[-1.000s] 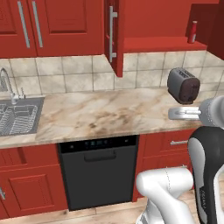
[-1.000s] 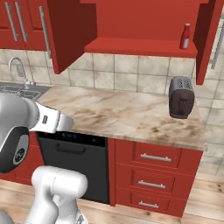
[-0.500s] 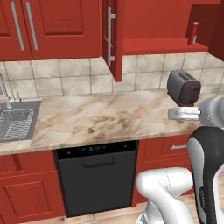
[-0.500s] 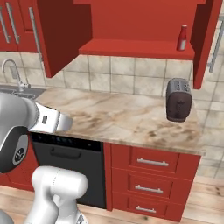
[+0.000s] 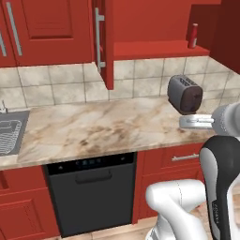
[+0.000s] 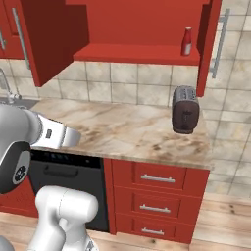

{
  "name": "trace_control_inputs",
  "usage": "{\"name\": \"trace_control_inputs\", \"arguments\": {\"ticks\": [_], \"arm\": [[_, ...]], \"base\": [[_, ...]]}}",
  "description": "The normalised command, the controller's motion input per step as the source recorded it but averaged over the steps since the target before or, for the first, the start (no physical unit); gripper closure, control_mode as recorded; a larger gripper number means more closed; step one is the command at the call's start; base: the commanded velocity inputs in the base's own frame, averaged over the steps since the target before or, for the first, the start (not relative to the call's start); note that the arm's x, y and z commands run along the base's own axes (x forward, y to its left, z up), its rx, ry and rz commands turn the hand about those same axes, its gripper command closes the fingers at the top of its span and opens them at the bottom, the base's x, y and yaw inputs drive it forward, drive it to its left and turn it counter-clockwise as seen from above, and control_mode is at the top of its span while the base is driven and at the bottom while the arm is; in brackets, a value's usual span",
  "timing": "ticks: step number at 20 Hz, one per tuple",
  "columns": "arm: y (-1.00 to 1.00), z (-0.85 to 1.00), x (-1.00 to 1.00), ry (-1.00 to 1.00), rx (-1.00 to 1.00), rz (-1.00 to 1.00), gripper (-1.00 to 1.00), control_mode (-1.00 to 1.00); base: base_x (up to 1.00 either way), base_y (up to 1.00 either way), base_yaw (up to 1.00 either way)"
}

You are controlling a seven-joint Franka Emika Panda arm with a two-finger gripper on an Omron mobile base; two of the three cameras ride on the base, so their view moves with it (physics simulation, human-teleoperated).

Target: Take 2 condiments from the cabinet and move them on the counter near the stove.Make sure the condiments are lined up with each other, next to each other.

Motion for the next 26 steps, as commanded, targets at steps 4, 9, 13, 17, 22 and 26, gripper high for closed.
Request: {"name": "trace_control_inputs", "arguments": {"ticks": [4,9,13,17,22,26], "arm": [[0.0,0.0,0.0,0.0,0.0,0.0,-1.0,1.0],[0.0,0.0,0.0,0.0,0.0,0.0,-1.0,1.0],[0.0,0.0,0.0,0.0,0.0,0.0,-1.0,1.0],[0.0,0.0,0.0,0.0,0.0,0.0,-1.0,1.0],[0.0,0.0,0.0,0.0,0.0,0.0,-1.0,1.0],[0.0,0.0,0.0,0.0,0.0,0.0,-1.0,1.0]], "base": [[0.49,-0.59,-0.08],[0.62,-0.39,-0.03],[0.42,-0.06,0.0],[0.34,-0.07,0.0],[0.27,-0.38,-0.06],[0.25,-0.53,-0.13]]}}
